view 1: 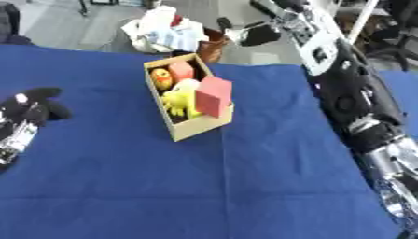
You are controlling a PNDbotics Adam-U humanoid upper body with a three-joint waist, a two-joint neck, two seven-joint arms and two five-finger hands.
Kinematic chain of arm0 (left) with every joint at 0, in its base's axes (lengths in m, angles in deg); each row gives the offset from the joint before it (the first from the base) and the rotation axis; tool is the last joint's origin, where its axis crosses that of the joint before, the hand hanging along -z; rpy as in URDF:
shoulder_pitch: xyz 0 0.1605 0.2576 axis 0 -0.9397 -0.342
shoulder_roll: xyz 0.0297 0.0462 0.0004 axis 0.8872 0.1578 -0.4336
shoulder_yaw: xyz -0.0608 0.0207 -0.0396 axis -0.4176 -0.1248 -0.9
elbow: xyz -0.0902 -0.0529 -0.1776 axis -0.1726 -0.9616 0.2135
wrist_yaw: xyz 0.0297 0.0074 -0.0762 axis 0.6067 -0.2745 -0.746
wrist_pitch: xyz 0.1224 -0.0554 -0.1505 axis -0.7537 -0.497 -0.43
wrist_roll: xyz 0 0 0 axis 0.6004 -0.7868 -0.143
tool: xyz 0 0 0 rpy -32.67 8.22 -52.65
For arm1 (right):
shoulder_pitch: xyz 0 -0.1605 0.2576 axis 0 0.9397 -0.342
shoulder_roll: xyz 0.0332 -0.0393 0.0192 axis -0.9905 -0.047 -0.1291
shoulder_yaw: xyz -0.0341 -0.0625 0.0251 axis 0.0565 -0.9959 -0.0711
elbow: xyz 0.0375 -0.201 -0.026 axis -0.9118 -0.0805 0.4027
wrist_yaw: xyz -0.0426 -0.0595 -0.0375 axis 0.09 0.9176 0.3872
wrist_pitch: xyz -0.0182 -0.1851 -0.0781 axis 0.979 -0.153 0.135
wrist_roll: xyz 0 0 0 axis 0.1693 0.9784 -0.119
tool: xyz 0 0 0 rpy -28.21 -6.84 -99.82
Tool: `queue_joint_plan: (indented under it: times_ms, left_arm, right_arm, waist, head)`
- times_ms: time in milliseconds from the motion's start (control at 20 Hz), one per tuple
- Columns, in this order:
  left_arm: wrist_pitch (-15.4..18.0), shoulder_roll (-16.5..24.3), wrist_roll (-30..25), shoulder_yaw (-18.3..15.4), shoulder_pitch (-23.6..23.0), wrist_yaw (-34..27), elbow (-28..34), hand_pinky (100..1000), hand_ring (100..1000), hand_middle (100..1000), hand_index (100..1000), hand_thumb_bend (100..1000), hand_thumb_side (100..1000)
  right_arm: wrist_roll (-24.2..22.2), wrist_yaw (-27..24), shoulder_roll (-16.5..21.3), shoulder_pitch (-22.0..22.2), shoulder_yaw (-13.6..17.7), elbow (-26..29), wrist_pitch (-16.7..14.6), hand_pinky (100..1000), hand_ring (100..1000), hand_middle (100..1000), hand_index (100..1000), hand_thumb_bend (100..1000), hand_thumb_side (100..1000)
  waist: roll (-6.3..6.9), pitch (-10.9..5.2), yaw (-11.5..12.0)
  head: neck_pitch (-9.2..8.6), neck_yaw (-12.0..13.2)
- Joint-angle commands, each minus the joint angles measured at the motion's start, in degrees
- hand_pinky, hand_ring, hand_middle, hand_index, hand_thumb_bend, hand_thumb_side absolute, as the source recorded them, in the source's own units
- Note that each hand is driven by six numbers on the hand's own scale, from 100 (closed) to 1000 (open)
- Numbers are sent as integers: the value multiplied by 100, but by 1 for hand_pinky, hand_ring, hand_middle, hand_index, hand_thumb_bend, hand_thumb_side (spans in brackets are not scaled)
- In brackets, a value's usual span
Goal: Pick up objects on the table and place them in the box.
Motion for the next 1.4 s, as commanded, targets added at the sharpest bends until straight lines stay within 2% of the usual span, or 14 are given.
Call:
queue_joint_plan:
  times_ms: [50, 200, 350, 600, 1000, 1050, 1100, 1300, 1350, 1400]
  left_arm:
    - [20, 13, 95, -98, -24, 16, 45, 840, 744, 642, 882, 100, 743]
    - [75, -42, 193, -123, -113, -41, 36, 840, 748, 651, 882, 100, 737]
    - [228, -104, 297, -133, -215, -197, 45, 843, 757, 664, 881, 100, 714]
    - [527, -204, 496, -134, -407, -491, 29, 849, 773, 671, 874, 100, 713]
    - [779, -452, 646, -75, -611, -704, -69, 860, 791, 682, 866, 100, 739]
    - [794, -491, 664, -56, -629, -731, -84, 860, 791, 681, 864, 100, 745]
    - [804, -527, 681, -36, -649, -768, -101, 860, 791, 680, 863, 100, 750]
    - [821, -628, 707, 48, -743, -883, -167, 860, 790, 679, 860, 100, 775]
    - [827, -654, 718, 63, -762, -883, -186, 860, 789, 679, 860, 100, 779]
    - [828, -685, 730, 80, -778, -891, -206, 859, 789, 679, 861, 100, 783]
  right_arm:
    - [-243, -1162, 333, 307, -92, 839, 109, 745, 775, 832, 1000, 100, 417]
    - [-550, -2156, 389, 957, -93, 1564, 329, 731, 762, 813, 996, 100, 446]
    - [-818, -3053, 344, 1718, 31, 2354, 662, 711, 743, 784, 963, 100, 470]
    - [-942, -4011, -8, 2969, 278, 3275, 1284, 674, 702, 737, 894, 100, 470]
    - [-859, -4478, -721, 4528, 498, 3752, 1880, 632, 643, 625, 803, 100, 470]
    - [-868, -4478, -809, 4671, 511, 3773, 1937, 629, 638, 616, 796, 100, 426]
    - [-882, -4471, -872, 4782, 508, 3781, 1988, 627, 635, 612, 793, 100, 470]
    - [-1006, -4440, -968, 5019, 407, 3761, 2098, 623, 626, 595, 782, 100, 470]
    - [-1028, -4423, -993, 5049, 392, 3763, 2097, 622, 623, 589, 781, 100, 415]
    - [-1046, -4407, -1025, 5076, 366, 3753, 2104, 621, 622, 587, 780, 100, 470]
  waist:
    - [86, -147, -89]
    - [125, -181, -236]
    - [177, -213, -374]
    - [261, -230, -556]
    - [340, -90, -740]
    - [356, -72, -758]
    - [372, -60, -775]
    - [416, -51, -827]
    - [425, -54, -838]
    - [440, -60, -856]
  head:
    - [105, 168]
    - [204, 283]
    - [307, 410]
    - [526, 611]
    - [599, 808]
    - [600, 843]
    - [600, 872]
    - [600, 947]
    - [600, 963]
    - [600, 981]
